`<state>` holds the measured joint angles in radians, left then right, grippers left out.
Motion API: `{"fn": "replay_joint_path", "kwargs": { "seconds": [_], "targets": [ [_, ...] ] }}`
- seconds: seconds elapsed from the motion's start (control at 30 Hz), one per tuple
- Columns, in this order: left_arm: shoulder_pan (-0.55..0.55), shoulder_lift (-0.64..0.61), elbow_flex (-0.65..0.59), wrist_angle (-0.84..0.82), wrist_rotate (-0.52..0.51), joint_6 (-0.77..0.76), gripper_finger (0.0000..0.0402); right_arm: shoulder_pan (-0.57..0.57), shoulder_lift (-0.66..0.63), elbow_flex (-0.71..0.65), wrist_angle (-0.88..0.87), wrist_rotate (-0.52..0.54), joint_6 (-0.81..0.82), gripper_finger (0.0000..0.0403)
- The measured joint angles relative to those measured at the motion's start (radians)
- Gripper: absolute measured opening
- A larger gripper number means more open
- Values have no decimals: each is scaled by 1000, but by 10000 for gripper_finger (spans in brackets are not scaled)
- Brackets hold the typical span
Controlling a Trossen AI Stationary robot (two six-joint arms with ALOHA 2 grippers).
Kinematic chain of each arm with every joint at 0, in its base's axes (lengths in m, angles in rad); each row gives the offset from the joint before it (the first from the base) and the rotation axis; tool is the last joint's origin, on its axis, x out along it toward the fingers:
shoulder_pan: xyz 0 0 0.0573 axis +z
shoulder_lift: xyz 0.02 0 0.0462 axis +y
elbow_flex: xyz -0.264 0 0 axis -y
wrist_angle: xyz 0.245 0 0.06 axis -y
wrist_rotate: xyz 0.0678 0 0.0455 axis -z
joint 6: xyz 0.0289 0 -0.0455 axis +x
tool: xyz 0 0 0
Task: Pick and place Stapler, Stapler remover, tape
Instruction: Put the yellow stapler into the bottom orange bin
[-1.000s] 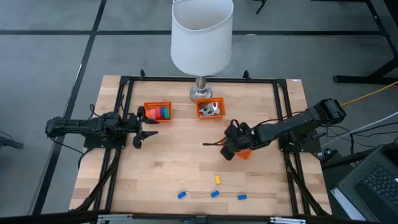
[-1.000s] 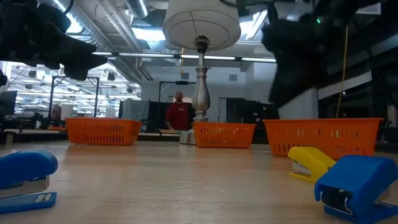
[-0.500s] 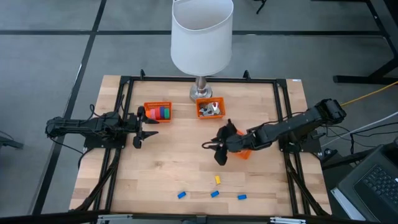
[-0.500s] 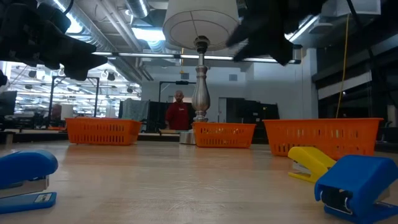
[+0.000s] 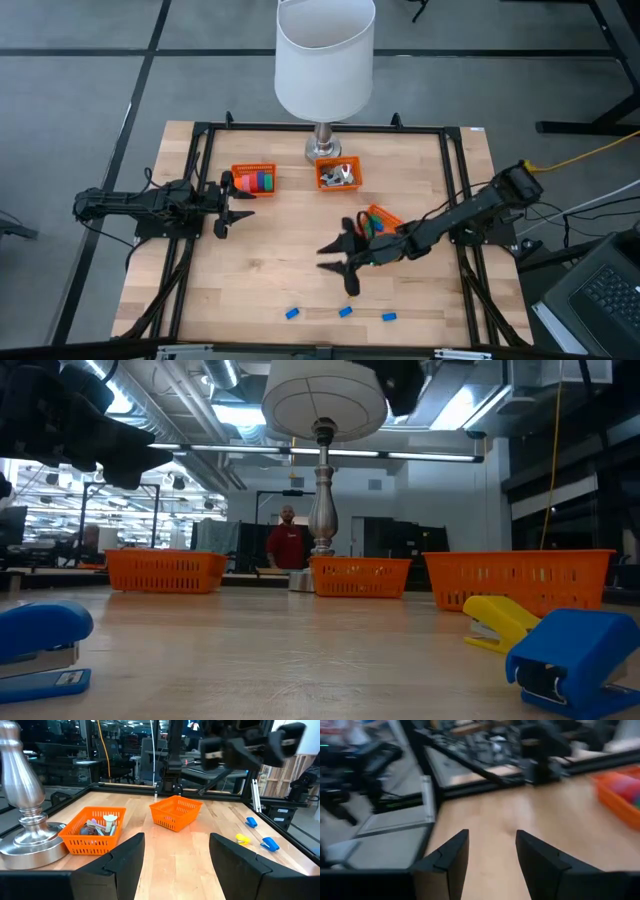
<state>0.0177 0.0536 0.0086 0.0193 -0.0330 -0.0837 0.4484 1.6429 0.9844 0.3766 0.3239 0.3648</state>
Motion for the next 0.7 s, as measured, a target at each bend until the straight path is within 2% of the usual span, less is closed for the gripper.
{"fn": "replay_joint_path", "kwargs": {
  "seconds": [0.2,0.33,0.5,0.7],
  "targets": [
    [0,0,0,0,0,0,219,1,146,3,259,-177,-36,166],
    [0,0,0,0,0,0,219,1,249,79,259,-249,-78,166],
    [0,0,0,1,0,0,219,1,379,267,109,-353,-211,166],
    [0,0,0,0,0,0,219,1,473,495,-253,-371,-354,166]
  ]
}}
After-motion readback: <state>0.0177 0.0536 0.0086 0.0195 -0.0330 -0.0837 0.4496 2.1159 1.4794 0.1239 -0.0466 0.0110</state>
